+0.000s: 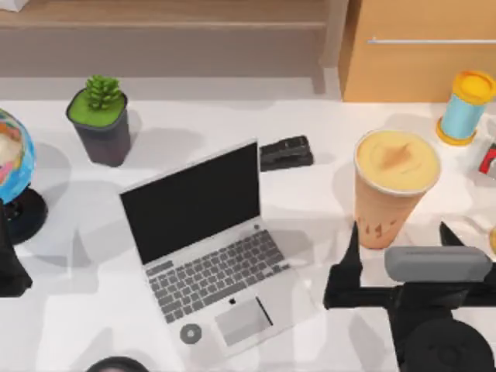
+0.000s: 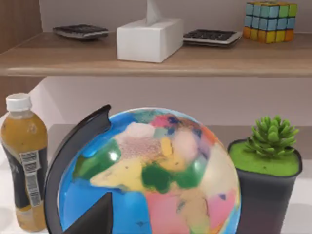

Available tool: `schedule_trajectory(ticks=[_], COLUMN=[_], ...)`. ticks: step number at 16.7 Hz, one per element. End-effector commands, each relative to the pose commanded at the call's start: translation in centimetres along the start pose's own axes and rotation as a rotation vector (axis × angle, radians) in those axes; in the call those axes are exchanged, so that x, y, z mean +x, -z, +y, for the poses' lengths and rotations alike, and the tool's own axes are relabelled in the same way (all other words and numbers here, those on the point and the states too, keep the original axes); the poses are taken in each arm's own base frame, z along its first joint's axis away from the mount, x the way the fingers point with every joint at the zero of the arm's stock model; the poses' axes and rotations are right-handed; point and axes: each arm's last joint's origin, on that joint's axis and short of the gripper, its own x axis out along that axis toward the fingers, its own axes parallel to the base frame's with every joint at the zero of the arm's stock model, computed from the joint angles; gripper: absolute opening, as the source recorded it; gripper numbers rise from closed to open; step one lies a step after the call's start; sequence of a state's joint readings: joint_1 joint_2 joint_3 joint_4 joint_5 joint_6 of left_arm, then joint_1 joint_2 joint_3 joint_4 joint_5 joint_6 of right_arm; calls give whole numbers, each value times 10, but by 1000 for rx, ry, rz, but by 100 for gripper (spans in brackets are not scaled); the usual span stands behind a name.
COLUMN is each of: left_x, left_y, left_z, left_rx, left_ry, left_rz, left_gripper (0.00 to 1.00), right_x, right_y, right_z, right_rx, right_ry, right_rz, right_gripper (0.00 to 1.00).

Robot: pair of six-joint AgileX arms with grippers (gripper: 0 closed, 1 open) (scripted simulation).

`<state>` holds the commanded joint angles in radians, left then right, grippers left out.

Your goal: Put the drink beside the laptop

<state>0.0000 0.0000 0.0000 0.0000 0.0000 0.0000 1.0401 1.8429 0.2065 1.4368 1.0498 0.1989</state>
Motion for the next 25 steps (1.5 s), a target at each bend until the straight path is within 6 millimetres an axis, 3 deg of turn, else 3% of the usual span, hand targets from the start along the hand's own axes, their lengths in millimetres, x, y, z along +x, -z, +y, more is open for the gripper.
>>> schedule_trajectory(ticks=[9,17,22,25], left_x=[0,0,0,0], left_y=[0,0,0,0], left_z=[0,0,0,0], left_rx=[0,0,0,0], left_ry=[0,0,0,0], left_rz=[0,0,0,0], left_gripper=[100,100,100,100], right_x=[5,75,79,79], right_y=[5,7,7,7], right_z=[0,-2,-2,-2], right_rx=[-28,-28,-29,-29], right_ry=[20,19,18,18], right_rz=[11,11,11,11], right_gripper=[100,100,100,77])
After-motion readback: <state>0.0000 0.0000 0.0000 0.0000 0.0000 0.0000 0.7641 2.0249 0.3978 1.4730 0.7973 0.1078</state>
